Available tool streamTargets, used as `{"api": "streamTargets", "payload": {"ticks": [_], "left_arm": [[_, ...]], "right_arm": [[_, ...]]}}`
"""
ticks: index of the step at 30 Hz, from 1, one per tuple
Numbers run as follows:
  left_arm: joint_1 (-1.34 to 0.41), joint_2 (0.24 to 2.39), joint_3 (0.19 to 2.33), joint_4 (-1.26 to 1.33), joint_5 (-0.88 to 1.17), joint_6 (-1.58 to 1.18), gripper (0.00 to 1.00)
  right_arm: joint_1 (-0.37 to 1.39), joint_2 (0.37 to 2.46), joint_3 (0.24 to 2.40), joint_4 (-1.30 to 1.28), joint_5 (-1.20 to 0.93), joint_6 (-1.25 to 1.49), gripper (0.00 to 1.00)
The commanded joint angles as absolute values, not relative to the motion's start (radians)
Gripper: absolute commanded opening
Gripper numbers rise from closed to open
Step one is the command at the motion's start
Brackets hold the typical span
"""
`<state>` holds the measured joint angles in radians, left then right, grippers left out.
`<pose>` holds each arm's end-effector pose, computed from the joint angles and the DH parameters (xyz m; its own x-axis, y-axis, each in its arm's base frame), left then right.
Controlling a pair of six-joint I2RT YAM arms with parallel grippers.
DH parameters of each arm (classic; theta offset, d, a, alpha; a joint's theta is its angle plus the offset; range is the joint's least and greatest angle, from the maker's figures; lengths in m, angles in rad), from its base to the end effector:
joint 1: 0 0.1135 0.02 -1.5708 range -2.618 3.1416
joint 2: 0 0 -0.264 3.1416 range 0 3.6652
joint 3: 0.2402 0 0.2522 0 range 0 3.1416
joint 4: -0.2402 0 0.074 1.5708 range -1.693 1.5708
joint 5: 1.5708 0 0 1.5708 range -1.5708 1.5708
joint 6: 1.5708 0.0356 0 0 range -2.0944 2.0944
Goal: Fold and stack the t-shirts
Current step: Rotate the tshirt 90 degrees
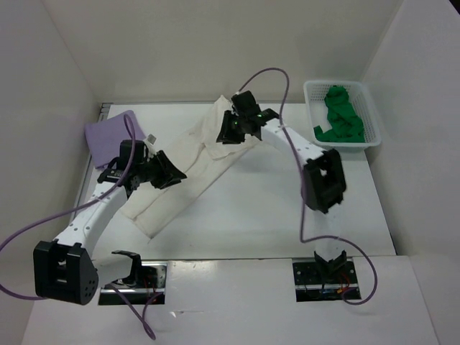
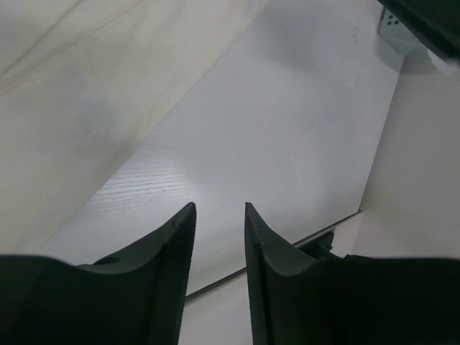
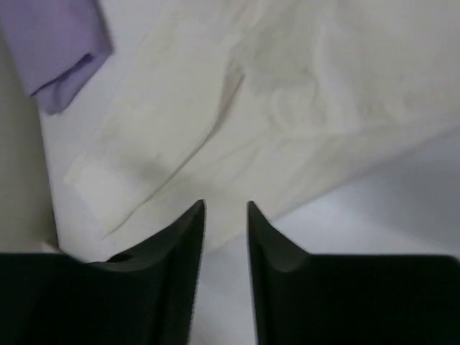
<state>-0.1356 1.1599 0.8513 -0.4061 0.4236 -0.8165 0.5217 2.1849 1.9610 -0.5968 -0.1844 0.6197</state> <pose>0.2423 -0.0478 0.2685 -0.7587 -0.5670 -0.3209 -0.1782 0.6544 -0.7349 0.4290 0.2541 0.2536 -0.8638 0.1620 -0.4770 -0.1186 0.8549 0.5051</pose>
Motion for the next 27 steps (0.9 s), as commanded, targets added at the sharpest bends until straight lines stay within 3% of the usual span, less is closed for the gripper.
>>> {"api": "streamTargets", "payload": {"ticks": [1,2,3,6,7,12,15,27], "left_arm": [[-0.126,1.186,0.867,-0.382,0.388,-0.815,0.4],[-0.112,1.209,0.867,-0.371,0.388,-0.815,0.35],[-0.097,1.222,0.855,-0.371,0.388,-0.804,0.32],[-0.097,1.256,0.854,-0.371,0.354,-0.792,0.19],[-0.097,1.256,0.854,-0.371,0.354,-0.792,0.19],[-0.097,1.256,0.833,-0.36,0.364,-0.792,0.21],[-0.097,1.247,0.821,-0.36,0.364,-0.792,0.22],[-0.097,1.206,0.735,-0.36,0.383,-0.801,0.22]], "right_arm": [[0.502,1.893,1.683,-0.38,-0.189,0.594,0.3],[0.502,1.893,1.651,-0.38,-0.204,0.594,0.09],[0.502,1.893,1.616,-0.38,-0.228,0.594,0.0],[0.528,1.94,1.586,-0.348,-0.251,0.607,0.0],[0.54,1.971,1.586,-0.324,-0.252,0.62,0.0],[0.551,2.081,1.676,-0.295,-0.229,0.653,0.27],[0.551,2.163,1.762,-0.35,-0.168,0.666,0.36],[0.56,2.272,1.785,-0.258,-0.176,0.807,0.47]]}}
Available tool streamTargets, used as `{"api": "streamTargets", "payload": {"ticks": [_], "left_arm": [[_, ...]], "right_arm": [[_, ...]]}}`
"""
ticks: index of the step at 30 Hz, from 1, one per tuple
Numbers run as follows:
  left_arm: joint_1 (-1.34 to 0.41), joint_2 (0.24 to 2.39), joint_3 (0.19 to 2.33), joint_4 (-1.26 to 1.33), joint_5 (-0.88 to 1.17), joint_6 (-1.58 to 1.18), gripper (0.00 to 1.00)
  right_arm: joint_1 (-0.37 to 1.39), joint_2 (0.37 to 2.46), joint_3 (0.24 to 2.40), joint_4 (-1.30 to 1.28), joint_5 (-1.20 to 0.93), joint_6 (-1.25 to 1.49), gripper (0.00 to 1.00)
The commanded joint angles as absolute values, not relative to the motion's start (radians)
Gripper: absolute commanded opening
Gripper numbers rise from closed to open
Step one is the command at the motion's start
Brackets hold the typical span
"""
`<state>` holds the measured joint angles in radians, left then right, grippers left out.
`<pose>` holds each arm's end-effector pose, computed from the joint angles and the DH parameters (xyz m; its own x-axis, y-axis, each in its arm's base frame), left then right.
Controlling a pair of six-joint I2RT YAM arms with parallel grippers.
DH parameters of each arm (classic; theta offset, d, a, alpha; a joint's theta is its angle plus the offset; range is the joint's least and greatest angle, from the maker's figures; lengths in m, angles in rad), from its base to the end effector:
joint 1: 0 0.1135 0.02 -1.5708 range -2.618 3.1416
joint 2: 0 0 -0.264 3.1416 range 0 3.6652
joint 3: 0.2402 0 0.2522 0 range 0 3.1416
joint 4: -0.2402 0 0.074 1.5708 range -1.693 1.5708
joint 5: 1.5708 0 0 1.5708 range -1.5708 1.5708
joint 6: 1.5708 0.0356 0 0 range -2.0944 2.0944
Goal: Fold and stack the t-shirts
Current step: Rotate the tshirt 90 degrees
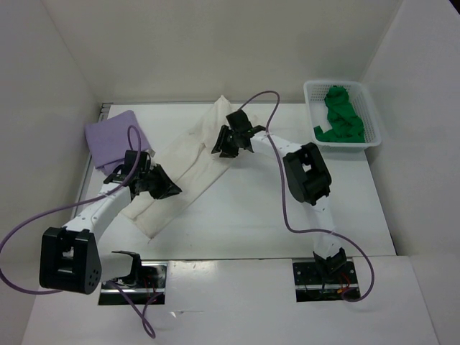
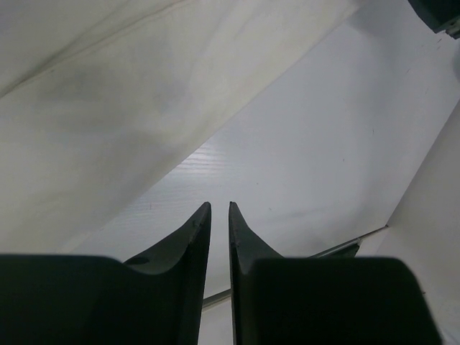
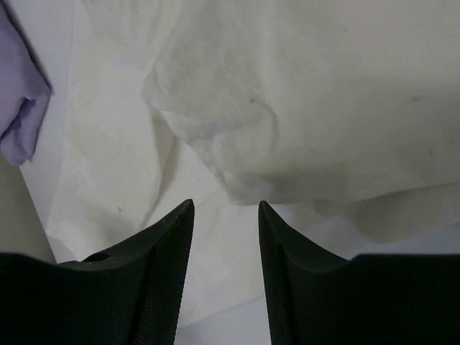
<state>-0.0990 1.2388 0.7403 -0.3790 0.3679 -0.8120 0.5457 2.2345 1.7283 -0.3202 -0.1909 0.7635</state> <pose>0.2438 -0.0371 0.2162 -0.7595 -0.6050 -0.2390 -0.3346 0.6784 -0.6541 0.4237 0.2652 0.1750 -0.8825 0.2584 -0.3930 -0.0128 0.8220 0.5693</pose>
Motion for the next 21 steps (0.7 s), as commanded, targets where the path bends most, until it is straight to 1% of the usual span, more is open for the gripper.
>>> {"api": "streamTargets", "payload": {"ticks": [1,7,11,18,19,21], "left_arm": [[-0.097,1.206,0.735,-0.371,0.383,-0.801,0.23],[-0.097,1.206,0.744,-0.38,0.383,-0.79,0.23],[-0.097,1.206,0.744,-0.38,0.383,-0.79,0.23],[-0.097,1.206,0.755,-0.39,0.383,-0.781,0.23],[-0.097,1.206,0.755,-0.39,0.383,-0.781,0.23],[-0.097,1.206,0.755,-0.39,0.383,-0.781,0.23]], "right_arm": [[0.56,2.284,1.786,-0.258,-0.176,0.819,0.47],[0.56,2.275,1.796,-0.305,-0.186,0.85,0.47],[0.571,2.235,1.704,-0.259,-0.173,0.879,0.47],[0.571,2.305,1.79,-0.272,-0.195,0.879,0.47],[0.571,2.316,1.804,-0.272,-0.195,0.879,0.46],[0.571,2.316,1.836,-0.282,-0.195,0.879,0.38]]}}
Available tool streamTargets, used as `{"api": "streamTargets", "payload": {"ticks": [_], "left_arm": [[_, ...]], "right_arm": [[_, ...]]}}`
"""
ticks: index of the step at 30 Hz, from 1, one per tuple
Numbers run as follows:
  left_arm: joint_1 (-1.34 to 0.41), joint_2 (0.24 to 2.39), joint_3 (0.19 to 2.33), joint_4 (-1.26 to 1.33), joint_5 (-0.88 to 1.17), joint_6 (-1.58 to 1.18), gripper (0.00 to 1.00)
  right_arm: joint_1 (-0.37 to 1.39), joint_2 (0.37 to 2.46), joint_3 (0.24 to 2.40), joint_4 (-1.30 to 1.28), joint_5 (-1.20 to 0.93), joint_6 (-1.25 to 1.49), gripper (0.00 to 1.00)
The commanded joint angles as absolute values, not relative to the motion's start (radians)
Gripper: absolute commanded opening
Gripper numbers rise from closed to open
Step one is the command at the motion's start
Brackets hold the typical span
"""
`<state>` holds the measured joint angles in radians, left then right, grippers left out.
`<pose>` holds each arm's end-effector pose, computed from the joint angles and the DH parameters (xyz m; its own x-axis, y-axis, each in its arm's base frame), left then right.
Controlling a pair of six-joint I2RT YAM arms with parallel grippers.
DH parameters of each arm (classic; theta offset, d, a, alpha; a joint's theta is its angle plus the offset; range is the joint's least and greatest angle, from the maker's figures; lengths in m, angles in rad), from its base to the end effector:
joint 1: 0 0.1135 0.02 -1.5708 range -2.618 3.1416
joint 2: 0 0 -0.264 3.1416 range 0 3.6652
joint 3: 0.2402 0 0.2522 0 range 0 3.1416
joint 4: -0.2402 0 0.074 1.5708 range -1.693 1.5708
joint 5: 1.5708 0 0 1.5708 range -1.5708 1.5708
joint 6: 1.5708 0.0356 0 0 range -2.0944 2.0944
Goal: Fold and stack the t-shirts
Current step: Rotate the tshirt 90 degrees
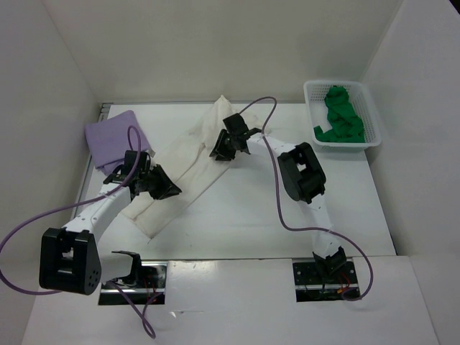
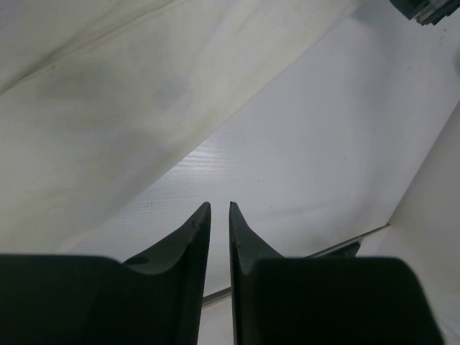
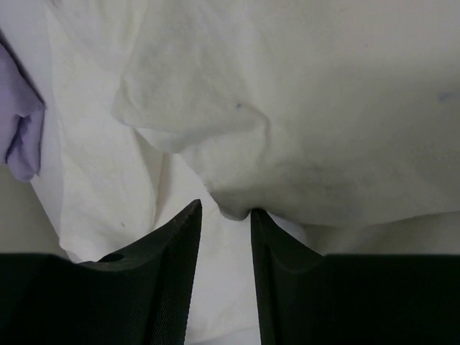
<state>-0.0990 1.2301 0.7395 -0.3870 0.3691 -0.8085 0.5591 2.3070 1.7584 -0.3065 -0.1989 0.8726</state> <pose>0.2422 -0.0370 0.2174 -0.7612 -0.6022 -0.2406 -0.3315 0.6802 -0.6538 0.4278 0.2760 0.1504 -0.8937 0.3266 -0.3076 0.0851 0.7966 0.5985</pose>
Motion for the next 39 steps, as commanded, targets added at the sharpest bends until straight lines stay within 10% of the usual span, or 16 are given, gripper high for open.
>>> {"api": "streamTargets", "payload": {"ticks": [1,13,39], "left_arm": [[-0.097,1.206,0.755,-0.39,0.383,-0.781,0.23],[-0.097,1.216,0.764,-0.381,0.383,-0.79,0.23],[0.044,1.46,0.874,-0.344,0.364,-0.69,0.26]], "right_arm": [[0.571,2.316,1.836,-0.282,-0.184,0.879,0.38],[0.571,2.269,1.723,-0.331,-0.161,0.841,0.02],[0.571,2.103,1.612,-0.43,-0.057,0.735,0.0]]}}
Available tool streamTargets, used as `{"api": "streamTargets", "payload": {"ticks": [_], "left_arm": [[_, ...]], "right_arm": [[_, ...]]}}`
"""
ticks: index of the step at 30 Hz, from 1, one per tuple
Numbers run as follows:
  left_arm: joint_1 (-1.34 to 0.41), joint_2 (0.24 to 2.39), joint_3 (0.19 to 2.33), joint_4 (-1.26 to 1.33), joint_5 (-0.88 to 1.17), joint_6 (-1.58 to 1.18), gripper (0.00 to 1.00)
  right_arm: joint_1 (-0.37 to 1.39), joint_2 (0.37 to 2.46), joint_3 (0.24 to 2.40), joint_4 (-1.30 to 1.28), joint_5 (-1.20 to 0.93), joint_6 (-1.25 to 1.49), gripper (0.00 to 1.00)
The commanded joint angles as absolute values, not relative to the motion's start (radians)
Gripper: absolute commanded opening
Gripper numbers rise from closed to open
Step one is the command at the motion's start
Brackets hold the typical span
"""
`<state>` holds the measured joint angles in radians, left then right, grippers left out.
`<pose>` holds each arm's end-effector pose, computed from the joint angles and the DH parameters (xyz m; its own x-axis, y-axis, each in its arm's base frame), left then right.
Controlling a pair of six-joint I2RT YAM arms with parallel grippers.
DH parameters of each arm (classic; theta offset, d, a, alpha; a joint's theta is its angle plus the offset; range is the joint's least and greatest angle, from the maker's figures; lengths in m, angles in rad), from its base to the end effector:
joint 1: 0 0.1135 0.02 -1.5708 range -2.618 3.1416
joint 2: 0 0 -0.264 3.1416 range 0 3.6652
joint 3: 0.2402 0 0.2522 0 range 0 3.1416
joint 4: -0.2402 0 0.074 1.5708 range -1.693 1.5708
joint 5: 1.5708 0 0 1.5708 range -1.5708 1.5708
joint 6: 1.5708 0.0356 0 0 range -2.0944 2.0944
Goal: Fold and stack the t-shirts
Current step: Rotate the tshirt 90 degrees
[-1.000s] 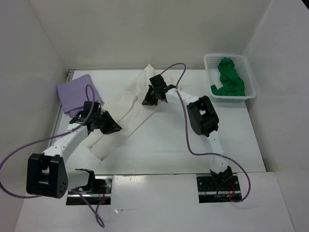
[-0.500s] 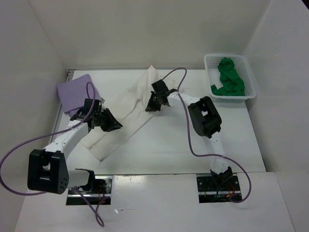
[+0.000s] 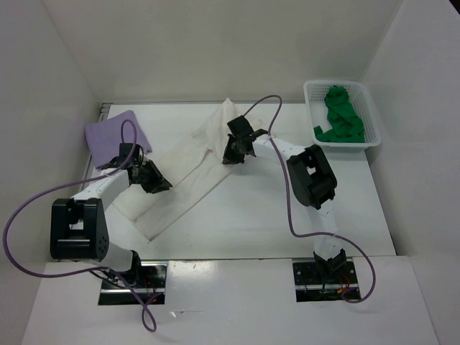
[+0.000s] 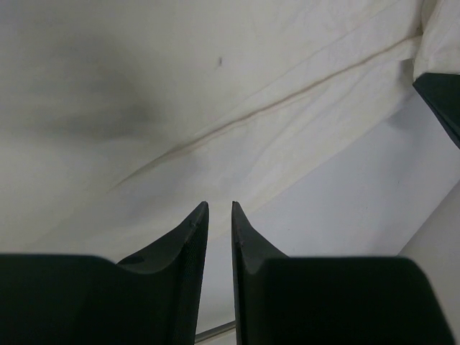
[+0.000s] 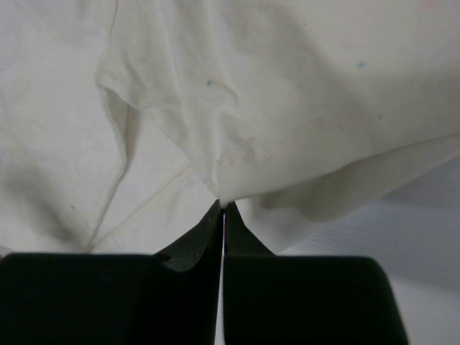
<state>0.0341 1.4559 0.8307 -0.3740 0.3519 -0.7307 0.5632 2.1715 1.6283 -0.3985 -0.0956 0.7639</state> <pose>0.2818 -0.0027 0.1907 -0.7290 -0.6517 -0.2094 -0.4460 0.6843 -0.5769 0.3993 0.2561 0.1675 -0.8942 0.2498 -0.3715 0.0549 0.8848 0.4628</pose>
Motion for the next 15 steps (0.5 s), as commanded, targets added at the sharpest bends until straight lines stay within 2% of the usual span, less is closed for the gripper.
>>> {"api": "streamTargets", "payload": {"ticks": [1,10,11,12,15], "left_arm": [[0.044,1.46,0.874,-0.344,0.364,-0.69,0.26],[0.132,1.543,0.874,-0.373,0.341,-0.69,0.26],[0.146,1.552,0.874,-0.373,0.341,-0.701,0.27],[0.155,1.552,0.874,-0.373,0.351,-0.701,0.27],[0.155,1.543,0.874,-0.373,0.386,-0.712,0.29]], "right_arm": [[0.571,2.103,1.612,-0.43,-0.057,0.735,0.0],[0.571,2.091,1.542,-0.426,-0.044,0.716,0.02],[0.571,2.101,1.542,-0.426,-0.055,0.716,0.06],[0.571,2.114,1.542,-0.426,-0.066,0.716,0.17],[0.571,2.097,1.542,-0.414,-0.093,0.706,0.36]]}}
